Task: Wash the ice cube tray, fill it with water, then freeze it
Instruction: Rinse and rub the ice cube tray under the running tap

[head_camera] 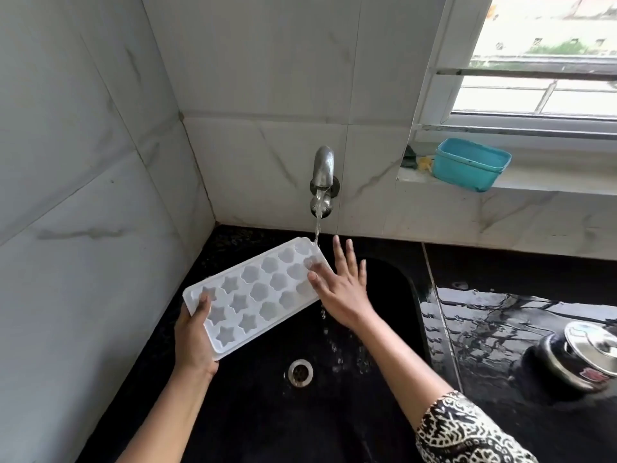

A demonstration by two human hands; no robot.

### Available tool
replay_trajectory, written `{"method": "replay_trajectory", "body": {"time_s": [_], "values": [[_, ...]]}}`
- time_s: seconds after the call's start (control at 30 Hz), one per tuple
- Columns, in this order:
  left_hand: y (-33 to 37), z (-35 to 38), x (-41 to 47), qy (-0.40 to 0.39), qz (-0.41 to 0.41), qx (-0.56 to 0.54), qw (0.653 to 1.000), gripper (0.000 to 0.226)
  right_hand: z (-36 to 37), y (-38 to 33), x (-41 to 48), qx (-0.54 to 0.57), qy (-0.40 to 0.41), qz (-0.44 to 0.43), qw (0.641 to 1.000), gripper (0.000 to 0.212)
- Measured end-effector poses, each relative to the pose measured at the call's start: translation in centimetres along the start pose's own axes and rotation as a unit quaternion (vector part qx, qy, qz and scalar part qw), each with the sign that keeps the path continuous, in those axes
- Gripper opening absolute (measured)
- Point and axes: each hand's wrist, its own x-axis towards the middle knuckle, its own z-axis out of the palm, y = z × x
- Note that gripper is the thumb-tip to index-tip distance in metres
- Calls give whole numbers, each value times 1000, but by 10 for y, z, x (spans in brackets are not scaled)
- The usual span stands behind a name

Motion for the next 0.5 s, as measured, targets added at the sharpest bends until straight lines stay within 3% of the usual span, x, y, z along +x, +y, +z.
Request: {"method": "replay_trajectory", "body": {"time_s": [0.13,0.3,0.5], "values": [[1,-7,5,13,-7,-5,1000,19,-7,14,-2,-177,78,-102,976,65],[-2,-6,6,17,-14,-19,1000,25,-1,21,-20,-91,112,-63,988,57],[-6,4,1,16,-19,-25,999,29,1,14,-16,-108,31,-44,993,71]]}}
